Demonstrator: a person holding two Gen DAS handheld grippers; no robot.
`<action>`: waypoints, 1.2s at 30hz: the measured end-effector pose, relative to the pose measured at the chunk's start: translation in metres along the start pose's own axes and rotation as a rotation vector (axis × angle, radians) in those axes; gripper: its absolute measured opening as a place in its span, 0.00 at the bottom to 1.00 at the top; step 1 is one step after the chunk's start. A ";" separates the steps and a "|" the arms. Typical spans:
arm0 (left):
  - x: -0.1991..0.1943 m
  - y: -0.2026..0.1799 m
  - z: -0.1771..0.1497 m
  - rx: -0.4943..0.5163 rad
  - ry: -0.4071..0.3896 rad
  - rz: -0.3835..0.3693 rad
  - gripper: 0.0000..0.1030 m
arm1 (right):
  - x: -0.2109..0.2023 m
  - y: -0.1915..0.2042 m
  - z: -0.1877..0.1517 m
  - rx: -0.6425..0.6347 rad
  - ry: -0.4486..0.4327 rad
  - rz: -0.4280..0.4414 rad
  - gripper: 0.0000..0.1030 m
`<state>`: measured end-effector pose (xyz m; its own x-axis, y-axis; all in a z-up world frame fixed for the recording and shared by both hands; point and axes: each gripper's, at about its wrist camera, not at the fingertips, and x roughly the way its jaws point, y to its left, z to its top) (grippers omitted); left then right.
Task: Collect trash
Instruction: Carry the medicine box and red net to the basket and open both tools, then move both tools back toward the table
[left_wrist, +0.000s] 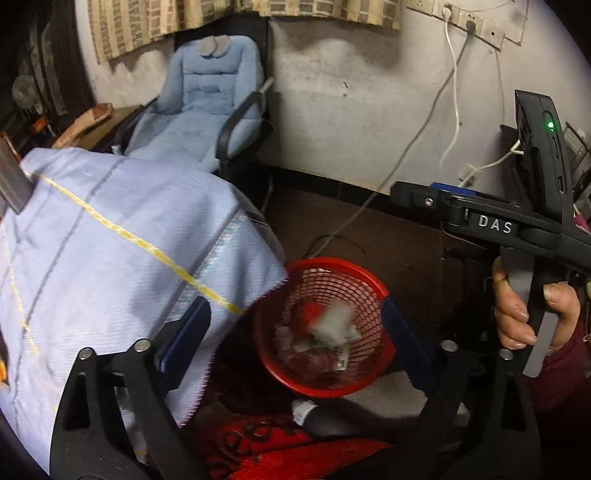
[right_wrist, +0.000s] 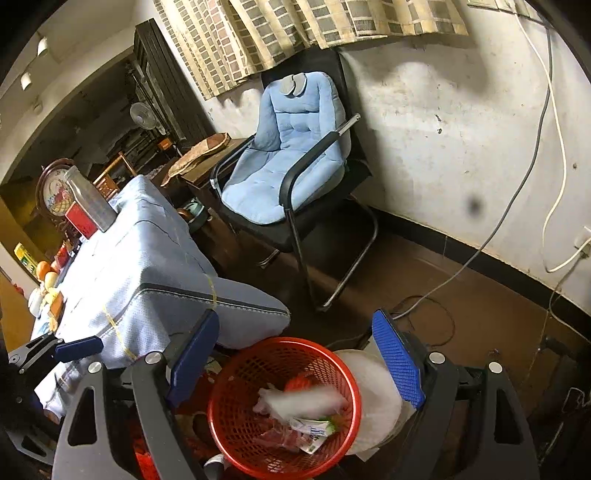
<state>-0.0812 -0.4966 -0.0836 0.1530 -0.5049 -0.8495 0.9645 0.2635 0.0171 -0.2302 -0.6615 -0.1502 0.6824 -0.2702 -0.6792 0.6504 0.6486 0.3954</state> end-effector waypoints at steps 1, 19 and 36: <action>-0.002 0.002 0.000 -0.006 -0.006 0.009 0.90 | 0.000 0.002 0.000 0.000 0.000 0.007 0.81; -0.081 0.117 -0.029 -0.299 -0.163 0.176 0.93 | -0.012 0.107 0.012 -0.187 -0.013 0.148 0.82; -0.182 0.320 -0.123 -0.652 -0.185 0.542 0.94 | 0.030 0.285 0.000 -0.460 0.114 0.291 0.87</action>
<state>0.1728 -0.2195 0.0112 0.6428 -0.2840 -0.7114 0.4415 0.8963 0.0411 -0.0244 -0.4845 -0.0578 0.7552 0.0289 -0.6549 0.2100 0.9357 0.2835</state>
